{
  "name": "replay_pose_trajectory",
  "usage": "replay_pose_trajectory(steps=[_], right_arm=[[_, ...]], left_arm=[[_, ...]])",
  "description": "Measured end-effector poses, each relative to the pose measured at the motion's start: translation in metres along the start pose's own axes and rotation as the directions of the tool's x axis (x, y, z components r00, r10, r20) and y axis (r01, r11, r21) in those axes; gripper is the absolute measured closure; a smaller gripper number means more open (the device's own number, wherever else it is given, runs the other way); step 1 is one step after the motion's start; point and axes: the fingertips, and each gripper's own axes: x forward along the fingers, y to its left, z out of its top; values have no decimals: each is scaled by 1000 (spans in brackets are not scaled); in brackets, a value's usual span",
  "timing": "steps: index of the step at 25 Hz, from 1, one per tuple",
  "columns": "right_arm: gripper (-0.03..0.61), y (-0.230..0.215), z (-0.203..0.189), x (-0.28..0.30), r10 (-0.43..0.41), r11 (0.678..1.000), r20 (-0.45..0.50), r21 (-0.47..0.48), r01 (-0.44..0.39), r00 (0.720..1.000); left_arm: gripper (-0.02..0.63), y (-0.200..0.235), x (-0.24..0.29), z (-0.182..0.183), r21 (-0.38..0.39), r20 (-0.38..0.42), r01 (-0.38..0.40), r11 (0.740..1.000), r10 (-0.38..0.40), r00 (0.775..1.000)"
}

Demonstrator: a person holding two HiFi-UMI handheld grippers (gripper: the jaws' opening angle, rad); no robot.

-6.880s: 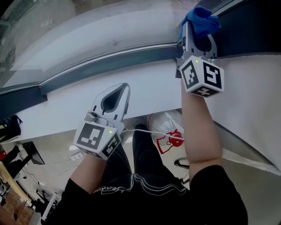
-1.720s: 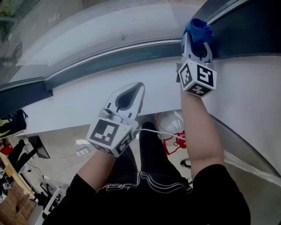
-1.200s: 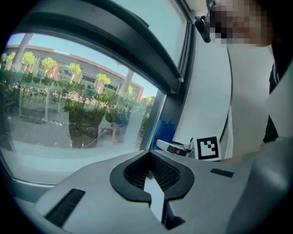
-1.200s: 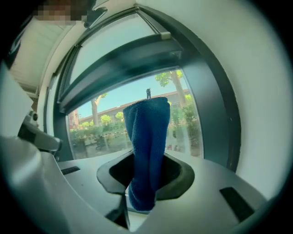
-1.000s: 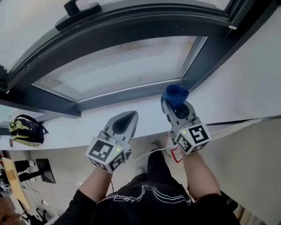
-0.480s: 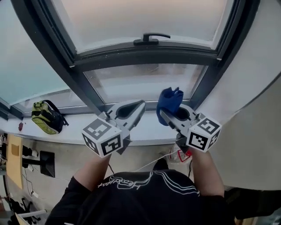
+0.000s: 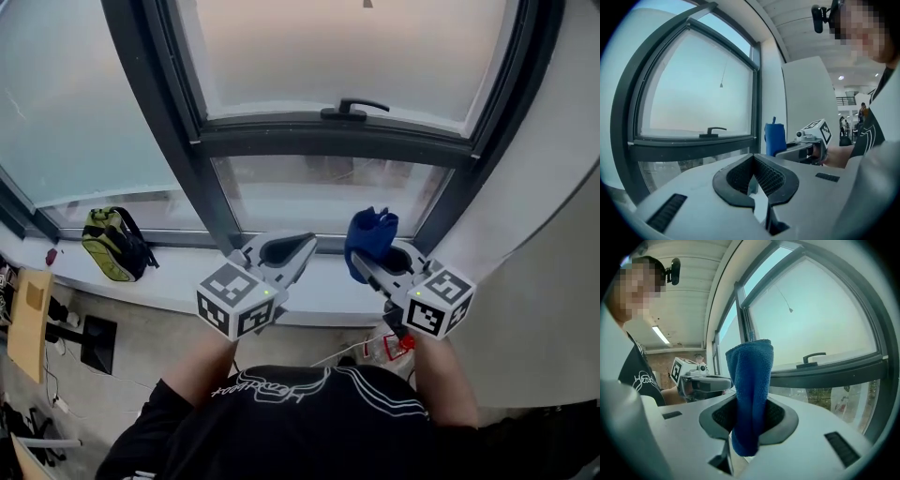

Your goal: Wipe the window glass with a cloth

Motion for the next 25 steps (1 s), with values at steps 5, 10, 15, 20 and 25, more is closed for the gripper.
replay_pose_trajectory(steps=[5, 10, 15, 20, 25], right_arm=[[486, 17, -13, 14, -2, 1000, -5, 14, 2, 1000], [486, 26, -22, 24, 3, 1000, -13, 24, -2, 1000], [486, 26, -25, 29, -1, 999, -4, 33, 1, 1000], [486, 30, -26, 34, -10, 999, -5, 42, 10, 1000], [486, 26, -30, 35, -26, 999, -8, 28, 26, 1000]], left_arm=[[611, 6, -19, -13, -42, -3, -6, 999, 6, 1000], [611, 9, -26, -22, -64, -7, 0, 998, -1, 1000], [611, 15, -27, -29, -88, 12, -10, 996, 11, 1000], [611, 19, -32, -27, -108, 25, -5, 994, 8, 1000], [611, 20, -30, -28, -88, 47, -25, 996, 29, 998]])
